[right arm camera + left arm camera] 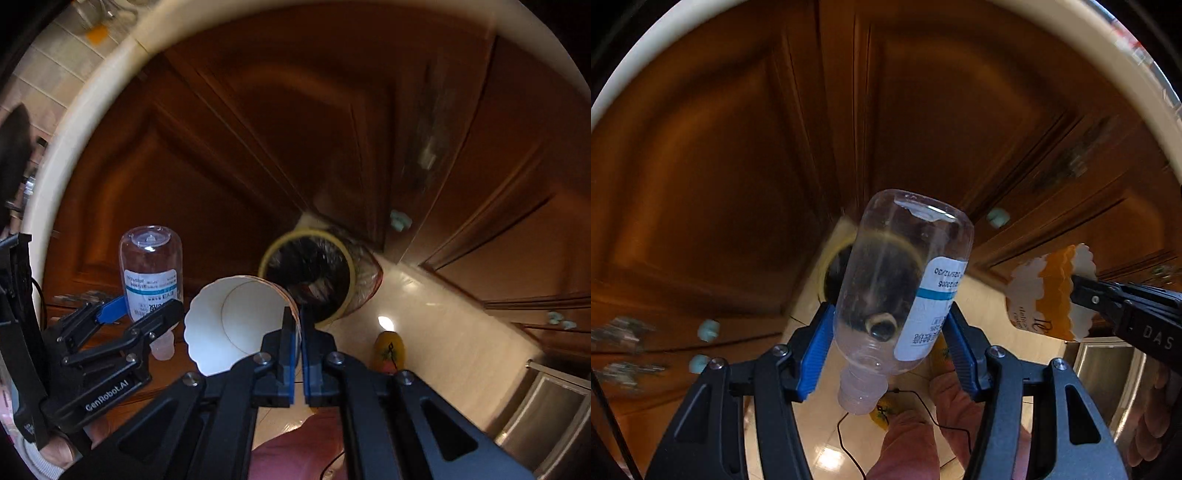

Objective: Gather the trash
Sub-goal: 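Carry the bottle and paper cup down over the trash bin, then open the left tool over the bin while the right tool releases the cup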

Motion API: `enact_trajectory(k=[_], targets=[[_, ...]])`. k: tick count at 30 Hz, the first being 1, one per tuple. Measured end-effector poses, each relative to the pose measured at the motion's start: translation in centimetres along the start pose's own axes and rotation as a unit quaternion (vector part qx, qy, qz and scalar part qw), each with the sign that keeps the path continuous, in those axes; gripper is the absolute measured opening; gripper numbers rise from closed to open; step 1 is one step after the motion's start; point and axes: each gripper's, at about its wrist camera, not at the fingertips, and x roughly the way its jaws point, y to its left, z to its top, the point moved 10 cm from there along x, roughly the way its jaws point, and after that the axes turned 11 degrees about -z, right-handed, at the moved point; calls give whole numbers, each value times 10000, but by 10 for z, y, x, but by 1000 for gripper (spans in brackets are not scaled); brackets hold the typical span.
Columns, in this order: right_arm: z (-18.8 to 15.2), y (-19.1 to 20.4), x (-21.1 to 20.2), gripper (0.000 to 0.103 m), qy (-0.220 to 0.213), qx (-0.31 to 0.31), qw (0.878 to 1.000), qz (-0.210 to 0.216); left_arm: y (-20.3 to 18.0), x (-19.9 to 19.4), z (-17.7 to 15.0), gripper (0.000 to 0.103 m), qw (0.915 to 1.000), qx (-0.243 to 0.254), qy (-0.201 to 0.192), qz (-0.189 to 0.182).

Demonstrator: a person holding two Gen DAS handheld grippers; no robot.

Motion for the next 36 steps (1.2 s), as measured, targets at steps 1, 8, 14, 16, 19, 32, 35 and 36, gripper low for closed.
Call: enact_trajectory(k=[1,8,14,16,19,32,35,36], targets=[[-4,0,21,2,77,-1,10000,39,8,19,-8,57,10000,-63,62,-4],[-27,1,189,2,720,-170,9973,6,66,168,-48,57,9972,-453,590,-78],[-17,8,288,4,758,-567,9952,-252,105,252,-59,58,9954,-423,859,91],[-10,9,308,4,806,-635,9942,-318,111,270,-66,58,9946,-373,961,99],[-7,8,330,4,926,-716,9924,-388,121,283,-70,58,9927,-423,1121,106],[3,7,337,22,909,-806,9917,-430,123,276,-48,77,9933,-577,995,52],[2,10,336,22,935,-821,9915,-371,117,267,-44,77,9944,-483,935,77],[2,11,334,22,927,-834,9916,-357,115,264,-43,77,9947,-479,908,69]])
